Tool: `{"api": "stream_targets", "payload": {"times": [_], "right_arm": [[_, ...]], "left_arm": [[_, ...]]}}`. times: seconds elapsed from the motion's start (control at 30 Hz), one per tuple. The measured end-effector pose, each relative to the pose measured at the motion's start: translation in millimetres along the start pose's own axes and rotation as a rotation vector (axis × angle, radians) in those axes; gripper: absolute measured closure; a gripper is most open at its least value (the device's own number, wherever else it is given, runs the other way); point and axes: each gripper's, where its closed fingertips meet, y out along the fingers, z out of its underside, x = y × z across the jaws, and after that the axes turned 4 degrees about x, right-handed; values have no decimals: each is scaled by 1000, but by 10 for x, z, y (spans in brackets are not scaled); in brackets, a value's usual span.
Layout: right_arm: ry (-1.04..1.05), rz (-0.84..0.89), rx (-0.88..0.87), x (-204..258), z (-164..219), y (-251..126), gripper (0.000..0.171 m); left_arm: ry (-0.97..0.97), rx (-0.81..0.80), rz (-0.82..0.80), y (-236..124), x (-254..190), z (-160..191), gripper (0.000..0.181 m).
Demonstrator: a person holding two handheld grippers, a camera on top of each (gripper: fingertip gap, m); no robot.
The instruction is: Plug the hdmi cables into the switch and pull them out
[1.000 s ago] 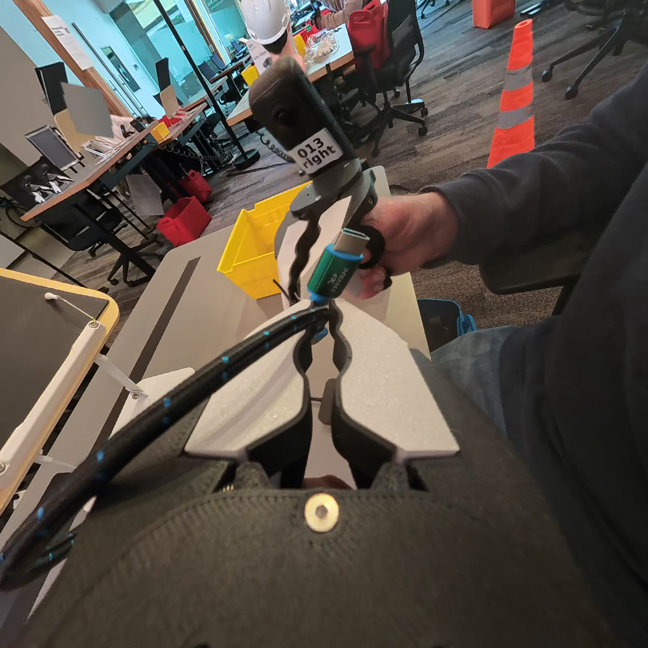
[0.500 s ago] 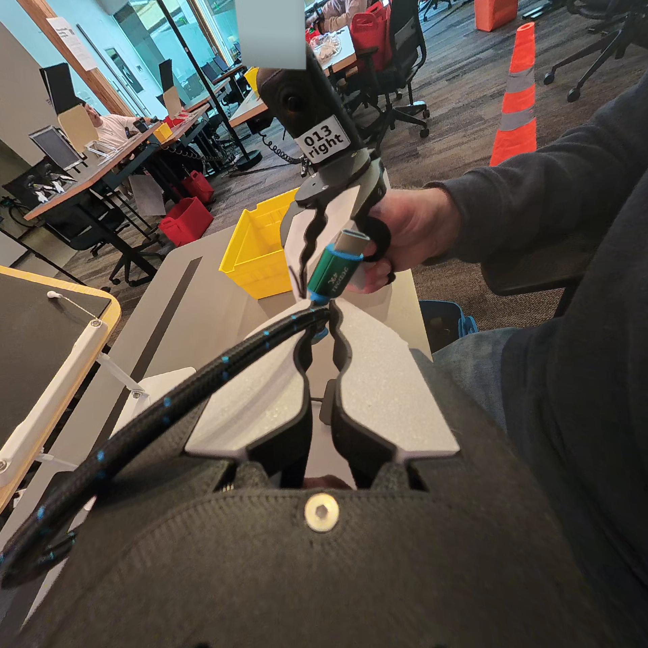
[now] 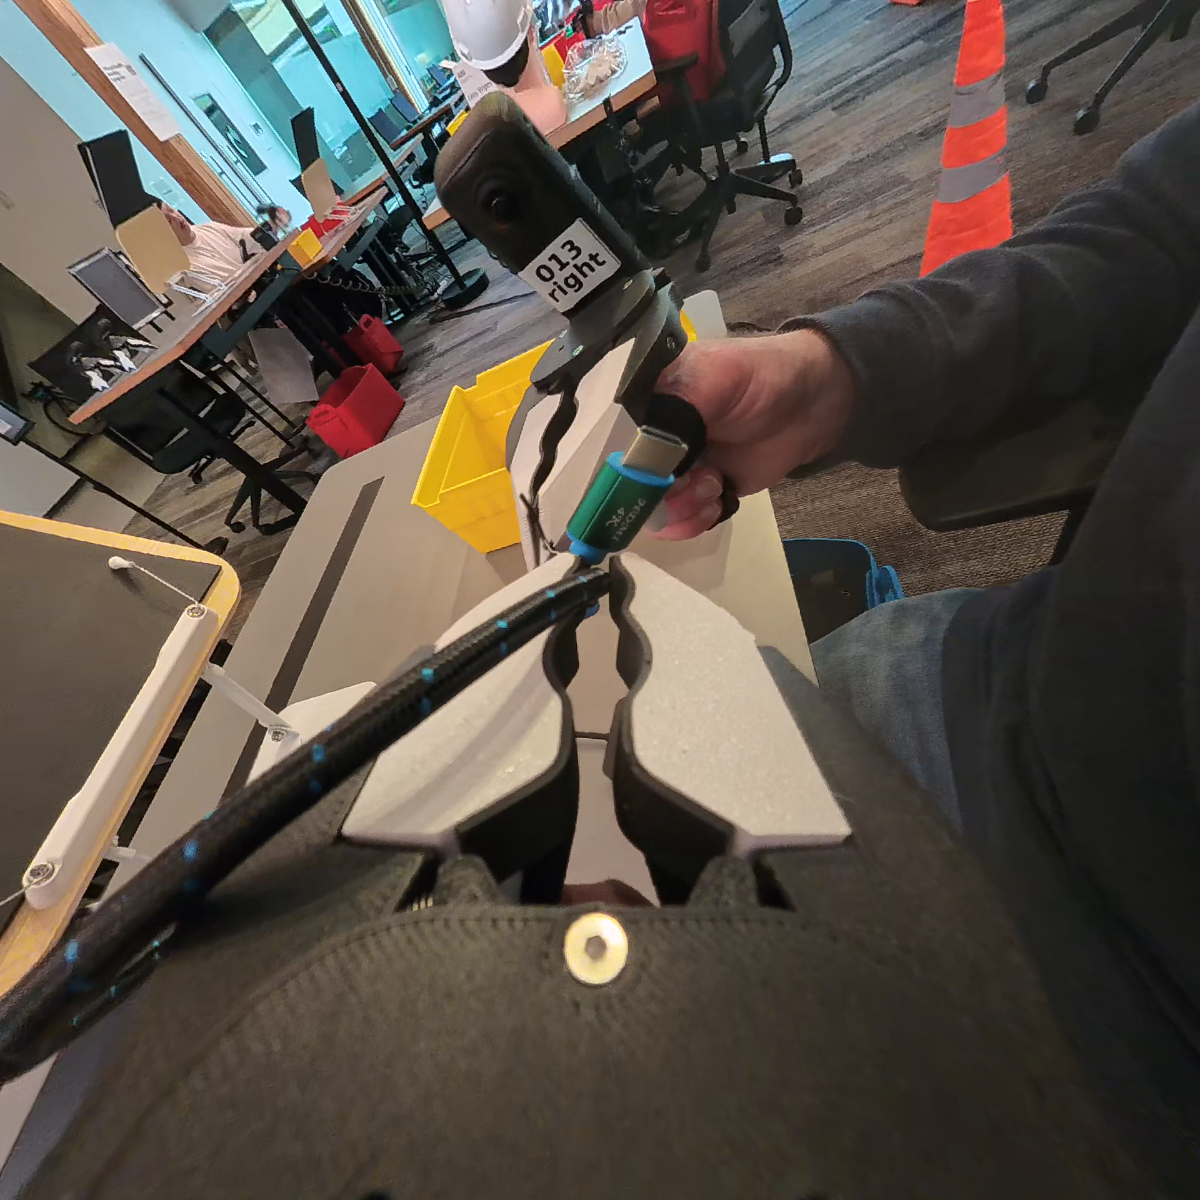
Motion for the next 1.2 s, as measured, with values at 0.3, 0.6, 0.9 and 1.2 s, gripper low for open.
{"api": "stream_targets", "payload": {"times": [0.3,0.6,0.9,1.2], "right_arm": [[-14,32,38,-43,60,19,171],[-93,41,52,12,40,17,171],[-77,24,66,33,62,31,171],[-80,55,83,-6,79,40,171]], "left_arm": [[-14,2,7,12,-5,13,175],[-51,-22,48,-1,-20,10,175],[-1,21,44,24,-61,35,175],[-39,-8,59,38,-71,15,175]]}}
